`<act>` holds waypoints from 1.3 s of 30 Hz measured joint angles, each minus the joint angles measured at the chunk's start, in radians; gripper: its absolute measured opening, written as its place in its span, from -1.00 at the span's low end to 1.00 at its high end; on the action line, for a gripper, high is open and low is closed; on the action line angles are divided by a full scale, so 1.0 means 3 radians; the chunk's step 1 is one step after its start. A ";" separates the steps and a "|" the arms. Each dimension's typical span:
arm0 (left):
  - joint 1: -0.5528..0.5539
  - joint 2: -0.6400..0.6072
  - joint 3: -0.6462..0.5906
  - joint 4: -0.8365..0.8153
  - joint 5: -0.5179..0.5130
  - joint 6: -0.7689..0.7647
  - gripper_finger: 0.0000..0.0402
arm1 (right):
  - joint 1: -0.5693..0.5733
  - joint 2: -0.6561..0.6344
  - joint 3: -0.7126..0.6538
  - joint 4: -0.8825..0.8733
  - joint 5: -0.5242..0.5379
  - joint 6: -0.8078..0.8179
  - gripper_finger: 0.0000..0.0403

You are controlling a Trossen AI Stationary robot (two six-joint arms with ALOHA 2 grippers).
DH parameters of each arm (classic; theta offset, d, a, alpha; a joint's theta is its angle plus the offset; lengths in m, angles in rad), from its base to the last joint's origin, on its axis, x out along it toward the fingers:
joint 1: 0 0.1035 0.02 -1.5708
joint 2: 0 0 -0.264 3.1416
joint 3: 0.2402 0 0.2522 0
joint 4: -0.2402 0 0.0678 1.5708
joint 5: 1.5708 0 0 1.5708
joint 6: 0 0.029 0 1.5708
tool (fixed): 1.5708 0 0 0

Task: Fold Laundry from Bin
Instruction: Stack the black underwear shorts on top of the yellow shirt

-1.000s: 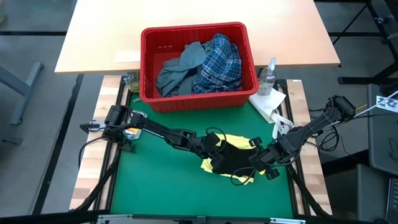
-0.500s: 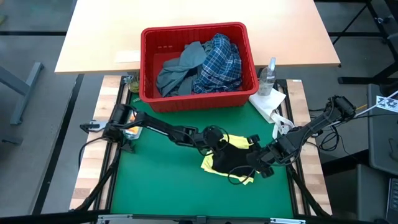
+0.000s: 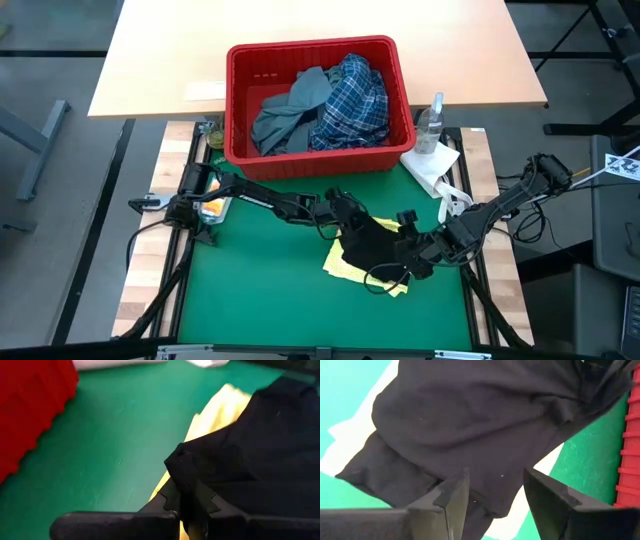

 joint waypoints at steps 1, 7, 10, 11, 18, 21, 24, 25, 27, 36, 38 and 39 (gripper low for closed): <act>0.0001 0.0000 0.0000 -0.0060 0.0001 0.0000 -0.97 | 0.0000 0.0000 -0.0046 0.0020 0.0018 0.0000 -0.07; -0.0025 0.0000 0.0000 -0.0297 -0.0007 0.0004 -0.89 | 0.0000 0.0001 -0.0476 0.0380 0.0028 0.0101 -0.07; -0.0036 0.0000 0.0000 -0.0294 -0.0012 0.0004 -0.84 | 0.0000 0.0001 -0.0611 0.0414 -0.0054 0.0173 -0.07; -0.0037 0.0000 0.0000 -0.0300 -0.0012 0.0004 -0.82 | 0.0000 0.0001 -0.0649 0.0404 -0.0075 0.0207 -0.07; -0.0021 -0.0045 0.0000 -0.0288 -0.0031 -0.0015 -0.59 | 0.0000 0.0003 -0.0674 0.0357 -0.0126 0.0278 -0.07; -0.0021 -0.0111 0.0000 -0.0290 -0.0039 0.0005 -0.48 | 0.0000 0.0003 -0.0547 0.0255 -0.0255 0.0257 -0.07; -0.0025 -0.0201 0.0000 -0.0323 -0.0035 0.0006 -0.39 | 0.0000 0.0003 -0.0396 0.0043 -0.0375 0.0254 -0.07; -0.0025 -0.0244 0.0000 -0.0358 -0.0035 0.0007 -0.37 | 0.0000 0.0003 -0.0337 -0.0025 -0.0383 0.0256 -0.07; -0.0022 -0.0311 0.0000 -0.0396 -0.0029 0.0011 -0.35 | 0.0000 0.0003 -0.0233 -0.0173 -0.0381 0.0255 -0.07; -0.0082 -0.0575 0.0003 -0.0563 0.0355 -0.0205 -0.36 | 0.0003 0.0001 0.0045 -0.0188 -0.0345 0.0265 -0.07; -0.0158 -0.0574 0.0003 -0.0494 0.0464 -0.0294 -0.36 | 0.0003 0.0001 0.0045 0.0022 -0.0326 0.0263 -0.07; -0.0204 -0.0560 0.0003 -0.0466 0.0474 -0.0310 -0.36 | 0.0003 0.0005 0.0046 0.0118 -0.0290 0.0261 -0.07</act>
